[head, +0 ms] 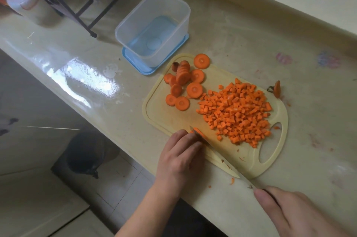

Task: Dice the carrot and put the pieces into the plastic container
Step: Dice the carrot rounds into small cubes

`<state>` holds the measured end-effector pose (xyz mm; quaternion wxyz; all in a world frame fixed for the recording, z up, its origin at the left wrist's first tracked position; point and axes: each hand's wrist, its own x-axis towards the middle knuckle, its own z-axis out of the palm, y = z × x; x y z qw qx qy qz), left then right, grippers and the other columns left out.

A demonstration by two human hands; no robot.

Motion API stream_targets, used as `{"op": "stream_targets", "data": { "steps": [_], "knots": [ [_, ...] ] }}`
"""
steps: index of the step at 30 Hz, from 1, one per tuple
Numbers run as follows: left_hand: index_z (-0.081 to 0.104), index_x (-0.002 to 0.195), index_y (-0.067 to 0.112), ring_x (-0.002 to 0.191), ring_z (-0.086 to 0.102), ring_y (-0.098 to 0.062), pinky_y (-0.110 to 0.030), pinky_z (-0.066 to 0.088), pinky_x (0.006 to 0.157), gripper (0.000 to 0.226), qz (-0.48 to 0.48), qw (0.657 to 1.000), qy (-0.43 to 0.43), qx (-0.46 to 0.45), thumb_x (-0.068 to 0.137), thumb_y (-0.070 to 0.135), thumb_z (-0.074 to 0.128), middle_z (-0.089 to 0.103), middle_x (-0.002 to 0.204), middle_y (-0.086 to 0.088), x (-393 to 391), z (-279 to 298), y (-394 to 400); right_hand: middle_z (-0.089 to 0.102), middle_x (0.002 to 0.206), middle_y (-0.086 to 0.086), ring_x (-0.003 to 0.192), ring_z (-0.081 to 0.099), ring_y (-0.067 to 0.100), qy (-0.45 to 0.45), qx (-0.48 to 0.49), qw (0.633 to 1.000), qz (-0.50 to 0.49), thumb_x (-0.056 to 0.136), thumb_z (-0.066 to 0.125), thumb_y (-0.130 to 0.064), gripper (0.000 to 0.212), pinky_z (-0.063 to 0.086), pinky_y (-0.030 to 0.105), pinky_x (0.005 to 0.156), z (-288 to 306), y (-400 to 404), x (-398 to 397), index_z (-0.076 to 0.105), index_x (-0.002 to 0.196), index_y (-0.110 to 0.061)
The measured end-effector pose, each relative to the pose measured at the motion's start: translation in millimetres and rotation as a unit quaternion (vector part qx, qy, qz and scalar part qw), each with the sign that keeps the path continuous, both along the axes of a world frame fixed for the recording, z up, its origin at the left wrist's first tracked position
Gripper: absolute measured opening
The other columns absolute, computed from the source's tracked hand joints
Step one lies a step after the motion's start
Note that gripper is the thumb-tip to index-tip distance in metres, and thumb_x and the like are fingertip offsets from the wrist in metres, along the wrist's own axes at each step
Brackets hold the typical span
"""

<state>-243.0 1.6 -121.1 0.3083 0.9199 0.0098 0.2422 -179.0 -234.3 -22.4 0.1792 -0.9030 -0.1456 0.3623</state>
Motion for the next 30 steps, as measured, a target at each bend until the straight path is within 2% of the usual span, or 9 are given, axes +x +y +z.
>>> {"op": "stream_targets", "data": {
  "steps": [5, 9, 11, 14, 18, 23, 26, 28, 30],
  "knots": [
    [0.078, 0.099, 0.002, 0.106, 0.064, -0.030, -0.038, 0.055, 0.089, 0.015, 0.001, 1.000, 0.009, 0.002, 0.085, 0.003, 0.079, 0.072, 0.111, -0.012, -1.4, -0.5, 1.9, 0.067, 0.069, -0.007, 0.074, 0.063, 0.009, 0.000, 0.059, 0.998, 0.030, 0.058, -0.010, -0.094, 0.092, 0.049, 0.033, 0.070, -10.3, 14.5, 8.2, 0.054, 0.070, -0.030],
    [0.078, 0.096, 0.000, 0.100, 0.065, -0.030, -0.035, 0.055, 0.087, 0.012, 0.017, 1.000, 0.001, 0.002, 0.087, 0.006, 0.078, 0.070, 0.101, -0.014, -3.1, 4.0, 0.8, 0.067, 0.069, -0.012, 0.070, 0.062, 0.004, 0.008, 0.089, 0.996, -0.008, 0.064, 0.002, -0.094, 0.094, 0.047, 0.028, 0.068, -5.6, 6.3, 8.4, 0.062, 0.072, -0.022],
    [0.077, 0.095, -0.001, 0.099, 0.065, -0.029, -0.033, 0.055, 0.087, 0.010, 0.023, 1.000, -0.003, 0.002, 0.087, 0.005, 0.077, 0.070, 0.100, -0.014, -3.7, 5.2, 0.1, 0.068, 0.072, -0.014, 0.075, 0.063, 0.000, 0.011, 0.084, 0.996, -0.009, 0.063, 0.002, -0.095, 0.096, 0.048, 0.026, 0.072, -1.7, 2.5, 6.1, 0.065, 0.079, -0.025],
    [0.077, 0.092, -0.002, 0.101, 0.064, -0.029, -0.033, 0.054, 0.088, 0.010, 0.024, 1.000, -0.005, 0.002, 0.086, 0.005, 0.077, 0.071, 0.100, -0.015, -5.4, 2.4, 0.4, 0.069, 0.072, -0.013, 0.076, 0.063, -0.001, 0.030, 0.073, 0.997, 0.005, 0.060, -0.001, -0.096, 0.100, 0.050, 0.028, 0.074, 1.1, 0.5, 2.5, 0.064, 0.082, -0.024],
    [0.077, 0.092, -0.003, 0.100, 0.063, -0.030, -0.035, 0.055, 0.086, 0.011, 0.020, 1.000, -0.010, 0.002, 0.082, 0.000, 0.080, 0.072, 0.101, -0.014, -5.1, 1.9, 0.6, 0.067, 0.071, -0.008, 0.074, 0.061, 0.002, 0.011, 0.027, 0.999, 0.019, 0.050, -0.014, -0.097, 0.109, 0.048, 0.021, 0.070, 5.1, -3.0, -1.2, 0.060, 0.082, -0.023],
    [0.078, 0.098, -0.002, 0.107, 0.063, -0.028, -0.036, 0.056, 0.088, 0.028, 0.006, 1.000, 0.000, -0.001, 0.072, -0.007, 0.087, 0.073, 0.108, -0.015, -7.1, -1.8, 2.8, 0.064, 0.076, -0.004, 0.082, 0.063, 0.009, 0.000, -0.038, 0.998, 0.053, 0.041, -0.030, -0.090, 0.111, 0.048, 0.021, 0.072, 3.2, 13.2, -7.3, 0.051, 0.083, -0.028],
    [0.078, 0.099, -0.001, 0.105, 0.064, -0.027, -0.032, 0.054, 0.090, 0.026, 0.002, 1.000, 0.005, -0.003, 0.075, -0.004, 0.086, 0.073, 0.107, -0.013, -6.4, 0.5, 3.9, 0.061, 0.068, -0.004, 0.071, 0.060, 0.011, -0.011, 0.029, 0.998, 0.045, 0.060, -0.016, -0.089, 0.096, 0.049, 0.032, 0.067, -7.1, 24.9, -0.6, 0.053, 0.078, -0.025],
    [0.078, 0.099, -0.001, 0.103, 0.064, -0.027, -0.032, 0.054, 0.089, 0.022, -0.001, 1.000, 0.012, 0.002, 0.078, -0.002, 0.084, 0.072, 0.107, -0.012, -8.6, 3.0, 5.3, 0.059, 0.061, -0.001, 0.061, 0.056, 0.013, 0.004, 0.080, 0.997, 0.020, 0.072, 0.004, -0.084, 0.082, 0.046, 0.032, 0.061, -10.2, 26.2, 4.7, 0.052, 0.067, -0.019],
    [0.078, 0.099, -0.001, 0.101, 0.066, -0.029, -0.034, 0.055, 0.089, 0.018, 0.002, 1.000, 0.022, 0.003, 0.081, -0.001, 0.081, 0.072, 0.106, -0.012, -10.9, 4.7, 5.6, 0.059, 0.062, 0.003, 0.057, 0.054, 0.014, 0.017, 0.103, 0.995, -0.004, 0.075, 0.014, -0.082, 0.078, 0.043, 0.030, 0.059, -9.3, 21.1, 7.5, 0.049, 0.062, -0.014]
  ]
}}
